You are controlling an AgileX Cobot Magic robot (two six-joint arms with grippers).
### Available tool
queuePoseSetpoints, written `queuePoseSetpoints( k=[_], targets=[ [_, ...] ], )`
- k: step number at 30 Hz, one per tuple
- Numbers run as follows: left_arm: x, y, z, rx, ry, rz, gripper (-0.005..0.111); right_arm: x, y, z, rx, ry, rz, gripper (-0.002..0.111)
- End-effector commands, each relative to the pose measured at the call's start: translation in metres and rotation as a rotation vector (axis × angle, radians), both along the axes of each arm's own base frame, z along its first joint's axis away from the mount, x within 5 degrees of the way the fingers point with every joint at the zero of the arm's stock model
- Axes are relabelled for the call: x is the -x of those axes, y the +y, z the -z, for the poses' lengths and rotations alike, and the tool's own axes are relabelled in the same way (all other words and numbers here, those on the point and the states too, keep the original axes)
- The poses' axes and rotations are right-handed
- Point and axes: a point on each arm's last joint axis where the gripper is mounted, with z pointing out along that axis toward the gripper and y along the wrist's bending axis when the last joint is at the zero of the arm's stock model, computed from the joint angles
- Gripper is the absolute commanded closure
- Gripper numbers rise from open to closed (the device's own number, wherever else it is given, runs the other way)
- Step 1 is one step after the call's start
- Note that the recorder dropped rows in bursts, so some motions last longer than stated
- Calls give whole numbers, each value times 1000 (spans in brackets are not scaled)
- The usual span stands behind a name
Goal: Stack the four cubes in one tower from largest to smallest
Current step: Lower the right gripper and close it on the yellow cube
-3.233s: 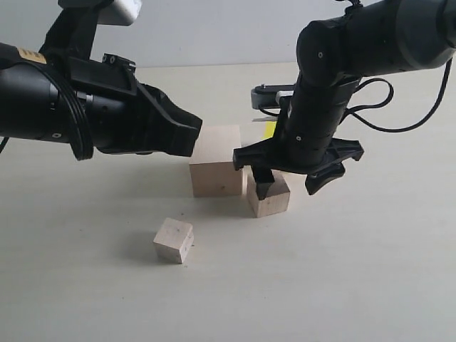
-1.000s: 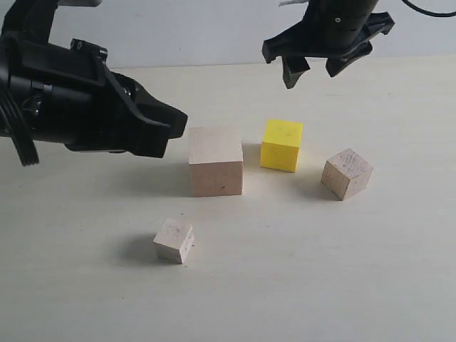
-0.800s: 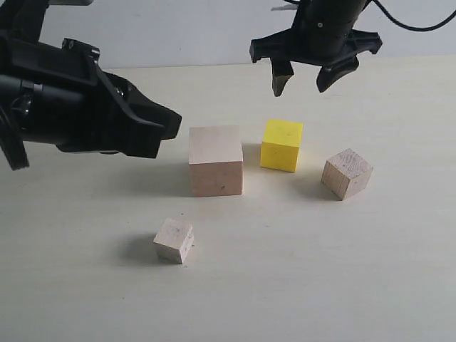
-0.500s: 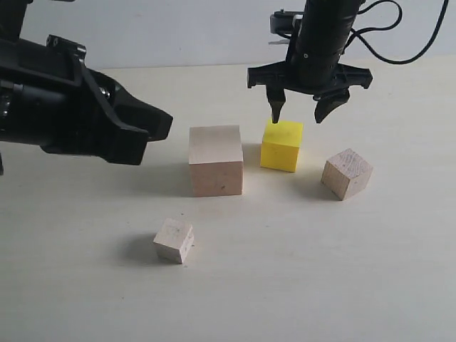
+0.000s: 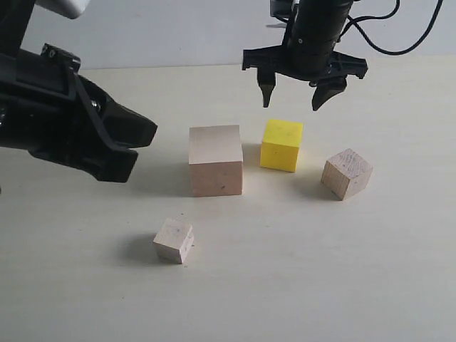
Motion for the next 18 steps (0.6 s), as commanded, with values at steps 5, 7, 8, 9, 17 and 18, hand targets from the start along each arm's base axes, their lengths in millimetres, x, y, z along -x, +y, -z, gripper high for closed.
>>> queuePoseSetpoints(
  k=[5,7,8,9,17,18],
  targets=[
    [1,4,-1,-49,-6,8,107,-1,1,10,-15,54,103,35],
    [1,4,0,-52,-3,9,107,-2,2,15,-12,64,115,35],
    [1,4,0,-53,-1,10,107,-2,2,17,-11,67,116,35],
    [1,4,0,-53,-1,10,107,-3,2,23,-8,80,123,35],
    [2,4,0,-55,1,11,107,-7,8,40,-47,107,172,35],
    [2,4,0,-55,1,11,107,-7,8,40,-48,105,172,35]
  ],
)
